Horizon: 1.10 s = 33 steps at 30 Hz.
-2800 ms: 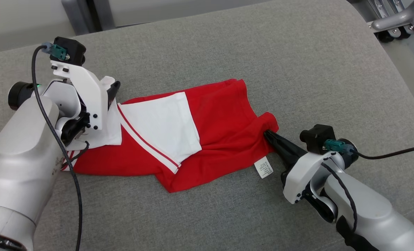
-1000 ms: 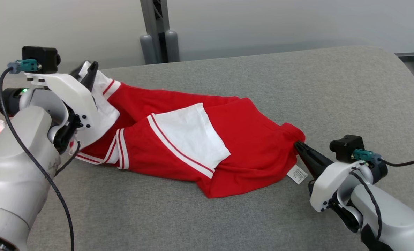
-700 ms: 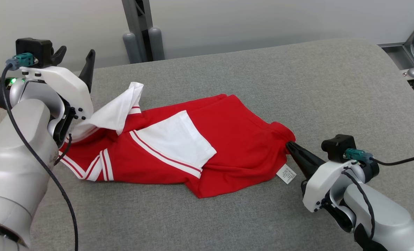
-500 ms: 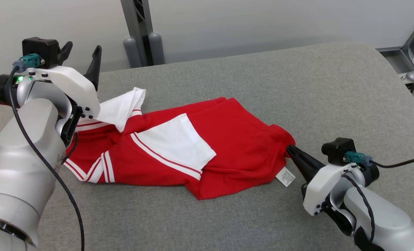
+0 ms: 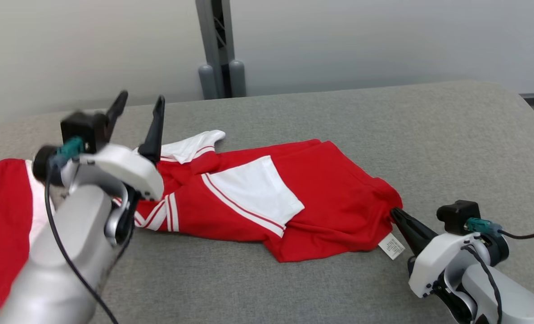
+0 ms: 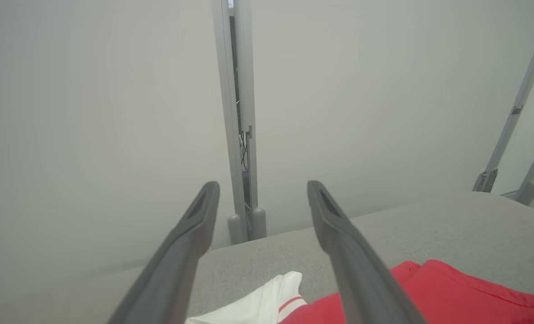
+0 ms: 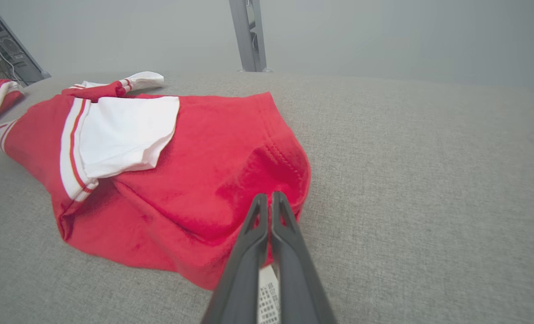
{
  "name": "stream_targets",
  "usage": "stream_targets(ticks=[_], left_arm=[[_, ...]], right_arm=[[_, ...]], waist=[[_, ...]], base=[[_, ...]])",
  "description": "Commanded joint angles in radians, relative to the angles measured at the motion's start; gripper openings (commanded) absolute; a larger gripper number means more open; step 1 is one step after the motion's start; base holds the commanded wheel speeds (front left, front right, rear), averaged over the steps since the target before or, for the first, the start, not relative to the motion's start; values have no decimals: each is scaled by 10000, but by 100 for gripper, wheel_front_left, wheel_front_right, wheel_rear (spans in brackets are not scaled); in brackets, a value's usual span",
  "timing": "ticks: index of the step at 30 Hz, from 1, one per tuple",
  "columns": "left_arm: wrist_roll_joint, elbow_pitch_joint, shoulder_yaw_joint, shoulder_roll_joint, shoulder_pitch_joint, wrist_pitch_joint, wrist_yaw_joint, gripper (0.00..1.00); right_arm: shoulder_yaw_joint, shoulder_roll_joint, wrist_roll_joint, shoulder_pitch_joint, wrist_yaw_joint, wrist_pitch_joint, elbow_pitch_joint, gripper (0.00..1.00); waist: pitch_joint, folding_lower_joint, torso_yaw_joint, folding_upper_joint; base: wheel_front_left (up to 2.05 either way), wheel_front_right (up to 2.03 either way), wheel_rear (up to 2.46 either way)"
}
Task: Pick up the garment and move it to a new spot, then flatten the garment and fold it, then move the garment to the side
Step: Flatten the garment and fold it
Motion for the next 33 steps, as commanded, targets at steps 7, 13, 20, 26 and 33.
stream_targets(ticks=[7,13,20,26,33], left_arm=[[1187,-1870,1759,-420,3272,-31,475,100],[1943,-2455,2897,-1172,4965,-32,372,100],[2704,-2555,3520,-1601,5385,-33,-155,100],[3494,-1722,3077,-1475,4499,23,-1000,100],[3605,-693,1836,-950,2310,1182,-1651,100]], right_arm=[[-541,-200,-215,591,-1,-16,-165,0],[-838,-214,-296,873,-3,-15,-257,0],[-1001,-171,-442,904,-1,-16,-353,0],[-1046,-1,-666,550,-1,-17,-461,0],[-852,356,-948,-4,-1,-16,-484,0]], waist=[[-251,0,472,-1],[-335,0,678,-1],[-128,0,701,-1],[510,0,285,-1],[1272,0,-458,-1]], base=[[0,0,0],[0,0,0],[0,0,0],[0,0,0],[0,0,0]])
